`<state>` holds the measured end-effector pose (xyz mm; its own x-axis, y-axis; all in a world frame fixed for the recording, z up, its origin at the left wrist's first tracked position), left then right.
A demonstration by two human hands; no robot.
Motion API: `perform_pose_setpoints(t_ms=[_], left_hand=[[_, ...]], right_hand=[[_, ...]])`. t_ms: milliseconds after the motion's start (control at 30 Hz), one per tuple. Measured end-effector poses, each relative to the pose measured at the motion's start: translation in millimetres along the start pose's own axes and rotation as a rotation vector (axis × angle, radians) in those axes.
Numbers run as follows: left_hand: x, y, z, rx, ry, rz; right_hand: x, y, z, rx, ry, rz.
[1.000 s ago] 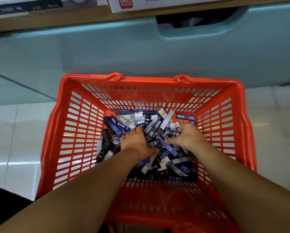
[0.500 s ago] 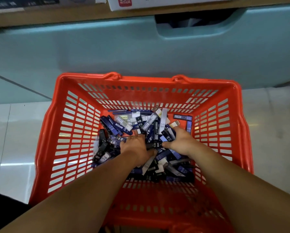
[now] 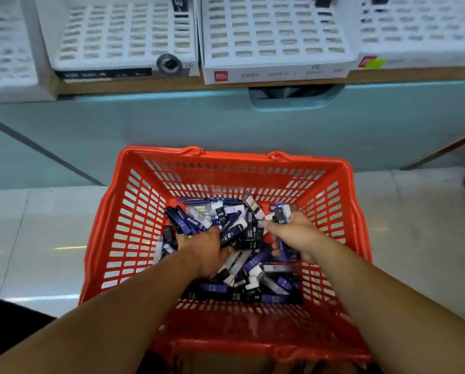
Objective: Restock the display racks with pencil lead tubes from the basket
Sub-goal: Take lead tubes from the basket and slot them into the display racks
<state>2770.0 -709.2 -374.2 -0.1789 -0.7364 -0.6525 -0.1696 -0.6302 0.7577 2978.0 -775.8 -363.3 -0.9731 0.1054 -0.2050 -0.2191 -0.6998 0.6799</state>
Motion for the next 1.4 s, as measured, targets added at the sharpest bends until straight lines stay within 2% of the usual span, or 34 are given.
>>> perform_pose_setpoints(t_ms=[167, 333, 467, 667, 800, 933, 1000, 1133, 1300, 1400], left_hand=[[-30.5, 31.1, -1.8, 0.104, 0.07, -0.04], [-72.5, 74.2, -1.7, 0.246, 0.123, -0.137], [-106.8, 111.9, 1.8, 0.347, 0.102, -0.243], [-164.2, 174.2, 2.4, 0.485, 0.369, -0.277], [-198.7, 210.3, -2.3, 0.526, 0.538, -0.195], [-220.1, 225.6, -4.5, 0.483, 0.829, 0.038], [-225.5, 229.8, -9.7, 0.474, 0.89, 0.125], [-228.0, 225.9, -12.9, 0.454, 0.836, 0.068], [-232.7, 221.9, -18.5, 0.47, 0.877, 0.072], [-229.9, 215.9, -13.5, 0.451, 0.809, 0.064]], right_hand=[[6.1, 21.7, 32.4, -0.107, 0.036, 0.0], [8.7, 60.3, 91.9, -0.27, -0.114, -0.092], [7.5, 99.3, 138.1, -0.315, -0.155, 0.012], [-5.3, 153.7, 208.4, -0.489, -0.022, -0.032], [-11.5, 186.6, 247.3, -0.607, 0.071, -0.046], [-13.7, 208.2, 269.6, -0.689, 0.009, -0.01], [-9.4, 212.8, 271.4, -0.728, -0.011, 0.012], [-10.9, 209.9, 270.5, -0.751, -0.083, 0.014], [-27.8, 205.9, 272.0, -0.72, -0.211, -0.027], [-44.2, 199.5, 274.5, -0.718, -0.341, -0.111]])
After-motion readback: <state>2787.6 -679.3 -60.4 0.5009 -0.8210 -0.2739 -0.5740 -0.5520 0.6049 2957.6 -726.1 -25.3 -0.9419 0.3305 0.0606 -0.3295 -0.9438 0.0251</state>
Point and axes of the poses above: each hand's wrist, its own y-axis away from the middle knuckle, its own x-axis out of the palm, z = x × y, the point moved 3 cm from there along -y, towards the middle knuckle, and after that the axes turned 13 degrees about -x, right-handed, at the moved point
